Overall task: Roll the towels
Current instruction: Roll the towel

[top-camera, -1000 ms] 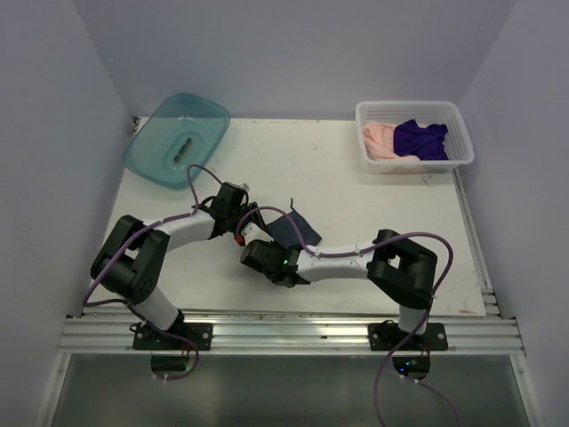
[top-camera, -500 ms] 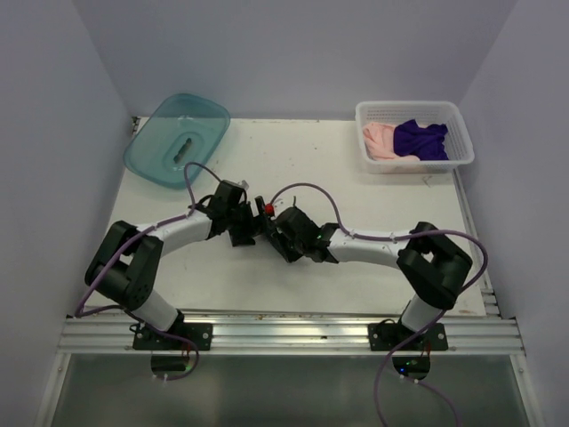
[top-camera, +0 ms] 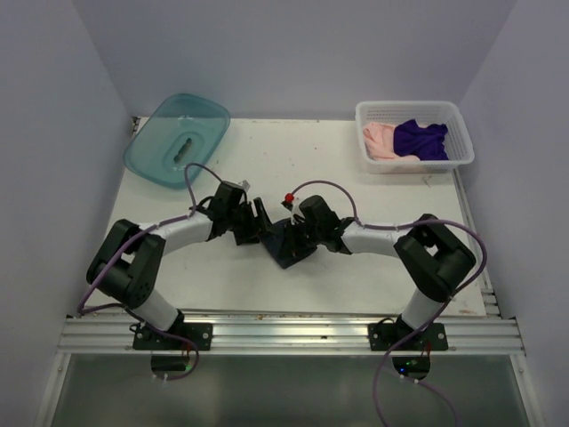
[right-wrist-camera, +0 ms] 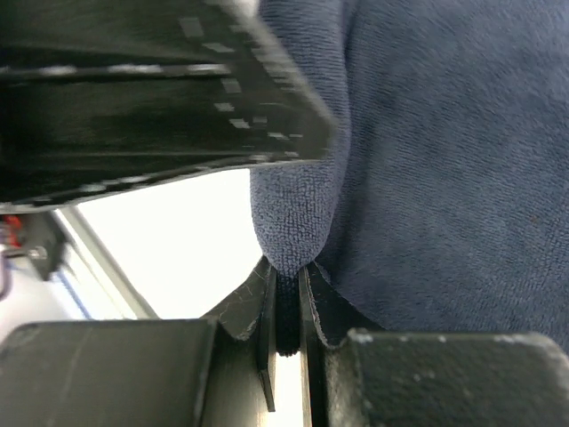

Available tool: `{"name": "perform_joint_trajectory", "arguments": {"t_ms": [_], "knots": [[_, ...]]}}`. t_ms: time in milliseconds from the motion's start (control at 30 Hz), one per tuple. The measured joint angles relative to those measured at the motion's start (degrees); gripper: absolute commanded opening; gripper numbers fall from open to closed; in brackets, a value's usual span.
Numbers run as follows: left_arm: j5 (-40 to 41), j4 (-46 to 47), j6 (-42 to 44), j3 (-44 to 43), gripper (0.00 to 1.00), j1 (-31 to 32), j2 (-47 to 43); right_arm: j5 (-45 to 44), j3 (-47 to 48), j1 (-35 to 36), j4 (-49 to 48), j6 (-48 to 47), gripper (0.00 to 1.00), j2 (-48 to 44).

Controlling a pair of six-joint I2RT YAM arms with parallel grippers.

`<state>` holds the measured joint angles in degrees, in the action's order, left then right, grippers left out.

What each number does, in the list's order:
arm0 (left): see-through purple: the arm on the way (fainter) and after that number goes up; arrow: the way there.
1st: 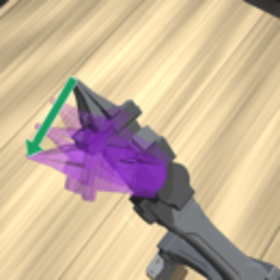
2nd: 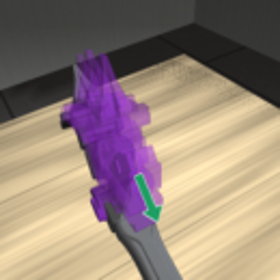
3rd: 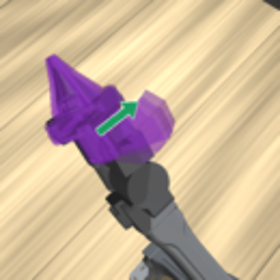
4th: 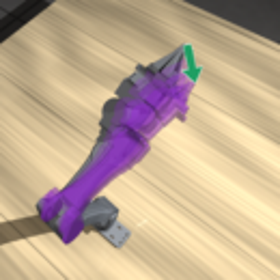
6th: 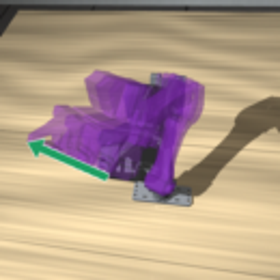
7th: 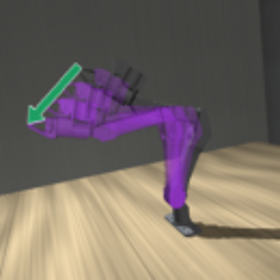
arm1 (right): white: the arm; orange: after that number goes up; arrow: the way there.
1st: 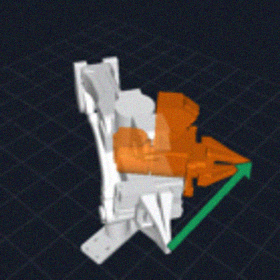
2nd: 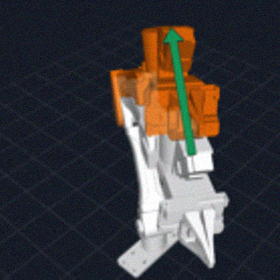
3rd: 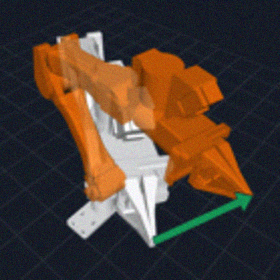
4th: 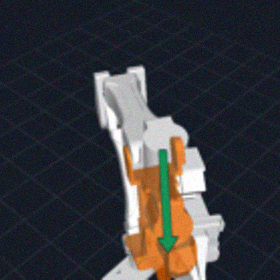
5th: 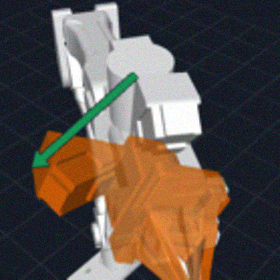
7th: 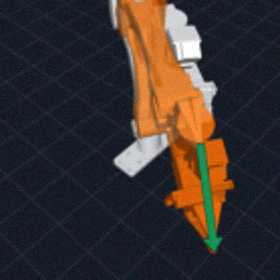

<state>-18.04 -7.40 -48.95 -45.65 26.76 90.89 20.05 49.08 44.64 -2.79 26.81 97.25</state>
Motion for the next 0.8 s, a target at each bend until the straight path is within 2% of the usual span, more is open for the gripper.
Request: {"name": "perform_joint_trajectory", "arguments": {"t_ms": [200, 267, 367, 400, 433, 500, 633, 800], "knots": [[-0.24, 0.87, 0.00, 0.57, 0.63, 0.00, 0.81, 6.78, -2.25, -3.32, -5.27, 4.94, 0.00, 3.10], [-0.24, 1.09, -0.09, 0.57, 0.56, 0.00, 1.18, 7.85, -2.51, -3.54, -6.27, 5.84, 0.00, 3.45], [-0.24, 1.22, -0.09, 0.55, 0.50, 0.00, 1.97, 8.31, -2.56, -3.52, -6.71, 6.62, 0.12, 3.74], [-0.22, 1.27, -0.07, 0.57, 0.49, 0.00, 2.27, 8.17, -2.54, -3.52, -6.62, 6.64, 0.31, 3.74], [-0.22, 1.29, -0.04, 0.55, 0.48, 0.00, 2.54, 7.96, -2.54, -3.52, -6.34, 6.88, 0.42, 3.74], [-0.17, 1.27, -0.04, 0.55, 0.47, 0.07, 2.80, 7.34, -2.47, -3.52, -4.96, 6.45, 0.56, 3.32], [-0.09, 0.92, -0.02, 0.52, 0.47, 0.35, 2.86, 2.05, -2.14, -2.45, 0.33, 4.20, 0.61, -1.31], [0.26, 0.68, -0.02, 0.52, 0.47, 0.39, 2.89, -12.22, 1.36, 3.23, 11.02, -0.28, 0.61, -6.58]]}}
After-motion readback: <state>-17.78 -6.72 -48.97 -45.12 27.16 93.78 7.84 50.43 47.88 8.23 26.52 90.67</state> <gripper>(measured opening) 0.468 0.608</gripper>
